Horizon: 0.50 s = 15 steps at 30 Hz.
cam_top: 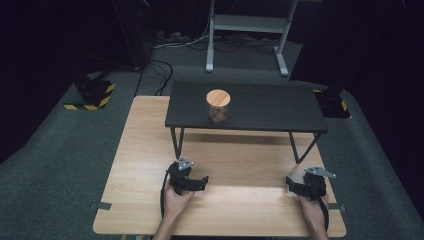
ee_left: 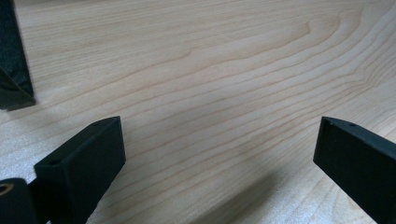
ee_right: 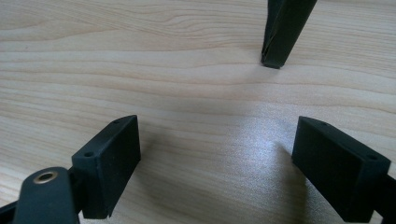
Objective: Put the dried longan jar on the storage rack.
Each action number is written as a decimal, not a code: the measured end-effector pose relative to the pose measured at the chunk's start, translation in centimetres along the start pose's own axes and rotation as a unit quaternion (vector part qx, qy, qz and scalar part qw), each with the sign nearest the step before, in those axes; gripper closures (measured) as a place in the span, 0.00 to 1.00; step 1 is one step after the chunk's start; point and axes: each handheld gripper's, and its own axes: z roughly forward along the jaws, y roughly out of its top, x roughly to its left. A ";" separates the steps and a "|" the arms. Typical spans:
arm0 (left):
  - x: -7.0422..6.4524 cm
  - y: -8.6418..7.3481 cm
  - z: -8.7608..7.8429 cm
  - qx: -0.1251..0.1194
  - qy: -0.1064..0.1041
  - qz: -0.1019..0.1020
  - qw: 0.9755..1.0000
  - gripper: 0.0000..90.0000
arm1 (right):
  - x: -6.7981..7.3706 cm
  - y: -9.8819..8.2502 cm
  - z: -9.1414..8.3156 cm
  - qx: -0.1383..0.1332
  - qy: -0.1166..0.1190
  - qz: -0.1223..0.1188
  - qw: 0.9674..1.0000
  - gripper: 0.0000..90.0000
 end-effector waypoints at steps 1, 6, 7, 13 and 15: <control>0.1 0.0 0.0 0.000 -0.001 -0.001 1.000 0.03 | 0.0 0.0 0.0 0.000 -0.001 -0.001 1.000 0.16; 0.4 -0.1 -0.1 -0.001 -0.007 -0.006 1.000 0.03 | 0.1 0.0 0.0 0.001 -0.003 -0.001 1.000 0.16; 0.4 -0.1 -0.1 -0.002 -0.008 -0.007 1.000 0.03 | 0.2 0.0 0.0 0.001 -0.003 -0.001 1.000 0.16; 0.4 -0.1 -0.1 -0.003 -0.007 -0.010 1.000 0.04 | 0.2 0.0 0.0 0.001 -0.003 0.000 1.000 0.16; 0.4 -0.1 -0.1 -0.004 -0.007 -0.011 1.000 0.04 | 0.1 0.0 0.0 0.000 -0.002 0.001 1.000 0.16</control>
